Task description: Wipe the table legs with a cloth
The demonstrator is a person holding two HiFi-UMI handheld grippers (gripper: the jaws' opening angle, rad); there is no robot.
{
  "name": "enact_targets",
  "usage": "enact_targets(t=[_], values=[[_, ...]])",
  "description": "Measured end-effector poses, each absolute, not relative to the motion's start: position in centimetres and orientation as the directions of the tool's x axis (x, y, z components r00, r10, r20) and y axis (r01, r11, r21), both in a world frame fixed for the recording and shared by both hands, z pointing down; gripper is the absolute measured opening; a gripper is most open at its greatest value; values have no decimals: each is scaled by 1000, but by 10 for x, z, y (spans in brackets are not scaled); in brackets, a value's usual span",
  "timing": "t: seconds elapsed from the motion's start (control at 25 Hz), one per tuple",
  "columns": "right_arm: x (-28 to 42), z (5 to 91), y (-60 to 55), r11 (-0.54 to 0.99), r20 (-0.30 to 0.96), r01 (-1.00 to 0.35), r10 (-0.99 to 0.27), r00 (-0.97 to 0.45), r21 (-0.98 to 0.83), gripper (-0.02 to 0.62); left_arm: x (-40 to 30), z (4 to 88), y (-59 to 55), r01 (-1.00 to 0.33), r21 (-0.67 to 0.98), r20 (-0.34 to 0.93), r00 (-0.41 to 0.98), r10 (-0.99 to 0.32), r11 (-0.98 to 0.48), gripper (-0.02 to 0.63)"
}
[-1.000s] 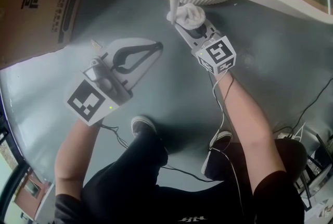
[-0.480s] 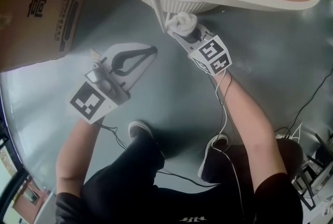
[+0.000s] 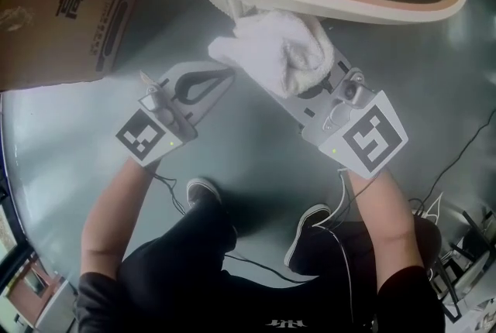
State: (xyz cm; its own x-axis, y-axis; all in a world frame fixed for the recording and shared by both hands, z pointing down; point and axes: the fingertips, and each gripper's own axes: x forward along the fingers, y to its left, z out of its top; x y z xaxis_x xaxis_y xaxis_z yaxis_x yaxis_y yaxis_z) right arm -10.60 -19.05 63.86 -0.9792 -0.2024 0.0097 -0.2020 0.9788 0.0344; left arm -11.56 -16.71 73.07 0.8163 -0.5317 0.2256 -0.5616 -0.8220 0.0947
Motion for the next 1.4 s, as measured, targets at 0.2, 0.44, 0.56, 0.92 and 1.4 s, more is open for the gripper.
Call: enact_targets(t=[0.2, 0.44, 0.56, 0.92, 1.4], values=[[-134, 589, -185, 982, -81, -170, -163, -983, 86, 75, -112, 728, -163, -543, 83, 225, 827, -515, -836, 5], [-144, 603, -203, 977, -101, -210, -207, -973, 19, 75, -122, 738, -158, -538, 86, 241, 828, -507, -838, 5], [-141, 615, -205, 977, -102, -212, -210, -972, 12, 74, -124, 745, -156, -542, 97, 257, 824, -505, -835, 5], [-133, 695, -205, 972, -16, -226, -228, -974, -60, 74, -122, 759, -148, -528, 116, 270, 832, -485, -841, 5], [-112, 854, -211, 913, 205, -323, -276, -939, -250, 74, -132, 769, -146, -528, 118, 279, 830, -483, -841, 5]])
